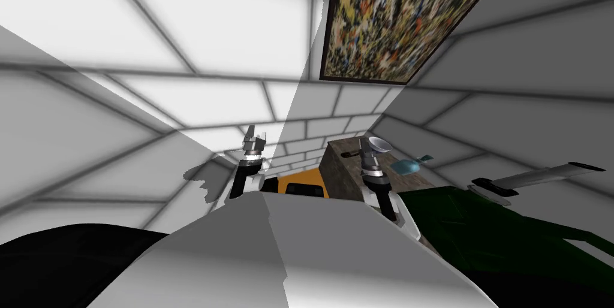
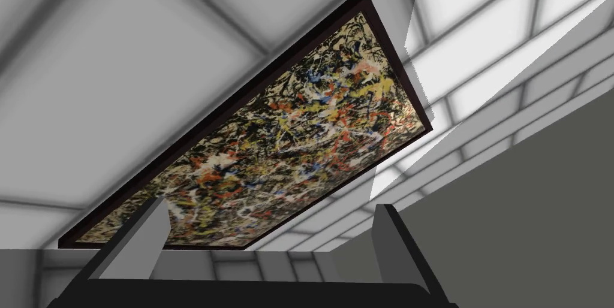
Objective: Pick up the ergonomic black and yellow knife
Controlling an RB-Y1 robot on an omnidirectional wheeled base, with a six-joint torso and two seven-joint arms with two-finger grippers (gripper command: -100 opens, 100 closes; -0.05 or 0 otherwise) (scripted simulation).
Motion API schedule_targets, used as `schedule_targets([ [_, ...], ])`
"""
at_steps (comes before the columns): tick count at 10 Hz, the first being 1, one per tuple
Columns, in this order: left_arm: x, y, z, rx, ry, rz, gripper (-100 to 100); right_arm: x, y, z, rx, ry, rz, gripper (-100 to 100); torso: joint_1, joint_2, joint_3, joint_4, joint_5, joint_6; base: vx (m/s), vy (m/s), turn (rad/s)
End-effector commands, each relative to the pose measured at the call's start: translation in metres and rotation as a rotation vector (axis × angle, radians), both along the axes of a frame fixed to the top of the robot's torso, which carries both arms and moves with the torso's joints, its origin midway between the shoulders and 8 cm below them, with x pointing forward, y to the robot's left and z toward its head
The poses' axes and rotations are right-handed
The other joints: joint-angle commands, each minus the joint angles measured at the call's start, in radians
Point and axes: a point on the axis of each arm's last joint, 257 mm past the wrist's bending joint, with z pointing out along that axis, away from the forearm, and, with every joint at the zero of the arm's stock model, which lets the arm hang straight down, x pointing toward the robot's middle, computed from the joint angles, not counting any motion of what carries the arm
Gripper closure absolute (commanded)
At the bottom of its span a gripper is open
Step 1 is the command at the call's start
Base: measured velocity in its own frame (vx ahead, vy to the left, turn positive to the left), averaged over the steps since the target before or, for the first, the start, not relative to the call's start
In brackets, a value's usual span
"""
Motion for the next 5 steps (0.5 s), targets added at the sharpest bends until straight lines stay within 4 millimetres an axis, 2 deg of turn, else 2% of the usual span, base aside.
schedule_targets([
  [1, 0.000, 0.000, 0.000, 0.000, 0.000, 0.000, 0, 0.002, -0.001, -0.009, -0.082, 0.009, -0.015, -100, 0.000, 0.000, 0.000, 0.000, 0.000, 0.000, -0.062, -0.053, 0.124],
  [4, 0.000, 0.000, 0.000, 0.000, 0.000, 0.000, 0, 0.006, -0.011, -0.033, -0.292, 0.035, -0.059, -100, 0.001, -0.003, -0.001, -0.001, 0.000, 0.001, -0.051, -0.041, 0.176],
  [5, 0.000, 0.000, 0.000, 0.000, 0.000, 0.000, 0, 0.006, -0.010, -0.034, -0.304, 0.037, -0.059, -100, 0.001, -0.002, -0.001, 0.000, 0.000, 0.000, -0.050, -0.033, 0.112],
])
